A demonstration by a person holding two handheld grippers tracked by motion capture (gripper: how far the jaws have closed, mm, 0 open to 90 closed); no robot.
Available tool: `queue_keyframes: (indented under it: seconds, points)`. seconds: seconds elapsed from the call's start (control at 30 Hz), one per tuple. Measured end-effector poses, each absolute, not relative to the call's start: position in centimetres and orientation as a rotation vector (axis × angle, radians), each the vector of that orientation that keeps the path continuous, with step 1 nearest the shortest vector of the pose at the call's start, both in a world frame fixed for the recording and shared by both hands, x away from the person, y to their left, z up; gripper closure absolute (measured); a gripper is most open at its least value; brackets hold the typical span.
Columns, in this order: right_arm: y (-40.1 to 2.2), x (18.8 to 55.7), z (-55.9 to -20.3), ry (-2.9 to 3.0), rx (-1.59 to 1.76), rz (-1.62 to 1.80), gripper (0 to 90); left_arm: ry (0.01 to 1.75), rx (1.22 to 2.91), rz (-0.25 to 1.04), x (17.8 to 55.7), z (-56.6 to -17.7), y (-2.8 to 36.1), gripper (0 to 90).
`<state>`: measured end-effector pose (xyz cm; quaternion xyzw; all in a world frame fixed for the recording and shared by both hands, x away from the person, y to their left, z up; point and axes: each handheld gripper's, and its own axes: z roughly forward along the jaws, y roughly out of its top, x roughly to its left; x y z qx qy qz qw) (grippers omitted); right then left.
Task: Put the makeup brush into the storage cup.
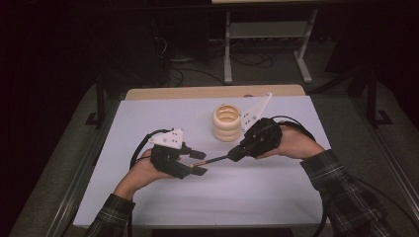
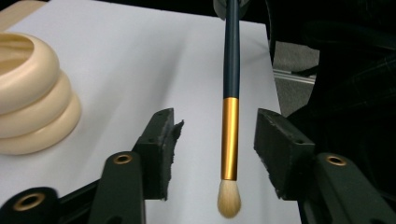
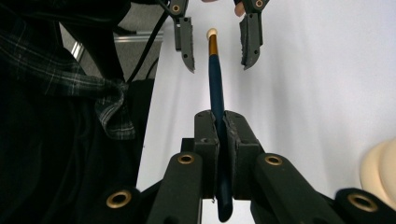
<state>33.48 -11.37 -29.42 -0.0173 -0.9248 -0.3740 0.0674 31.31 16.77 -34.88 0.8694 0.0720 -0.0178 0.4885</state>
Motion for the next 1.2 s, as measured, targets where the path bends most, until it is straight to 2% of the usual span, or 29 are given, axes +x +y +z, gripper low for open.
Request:
queue_keyframes:
  seconds: [0.17, 1.2]
  points:
    - [-12.0, 33.5, -29.9, -2.760, -0.079, -1.208, 83.9, 0.182, 2.101, -0.033, 31.4, -34.9, 17.0, 41.2]
    - [-16.4, 32.2, -33.1, -2.557, -0.232, -1.654, 83.9, 0.225, 2.020, 0.010, 31.7, -34.4, 17.7, 40.7]
